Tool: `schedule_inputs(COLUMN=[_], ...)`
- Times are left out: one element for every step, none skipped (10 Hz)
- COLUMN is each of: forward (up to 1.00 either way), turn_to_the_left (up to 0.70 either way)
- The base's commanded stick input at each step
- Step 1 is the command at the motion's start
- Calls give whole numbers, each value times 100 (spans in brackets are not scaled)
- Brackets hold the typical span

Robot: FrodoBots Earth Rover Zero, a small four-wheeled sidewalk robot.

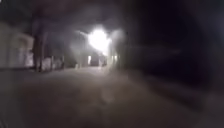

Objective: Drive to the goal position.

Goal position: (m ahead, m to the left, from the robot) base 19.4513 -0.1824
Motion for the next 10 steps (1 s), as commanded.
schedule_inputs(forward=[70, 70, 70, 70, 70, 70, 70, 70, 70, 70], turn_to_the_left=[0, 0, 0, 0, 0, 0, 0, 0, 0, 0])
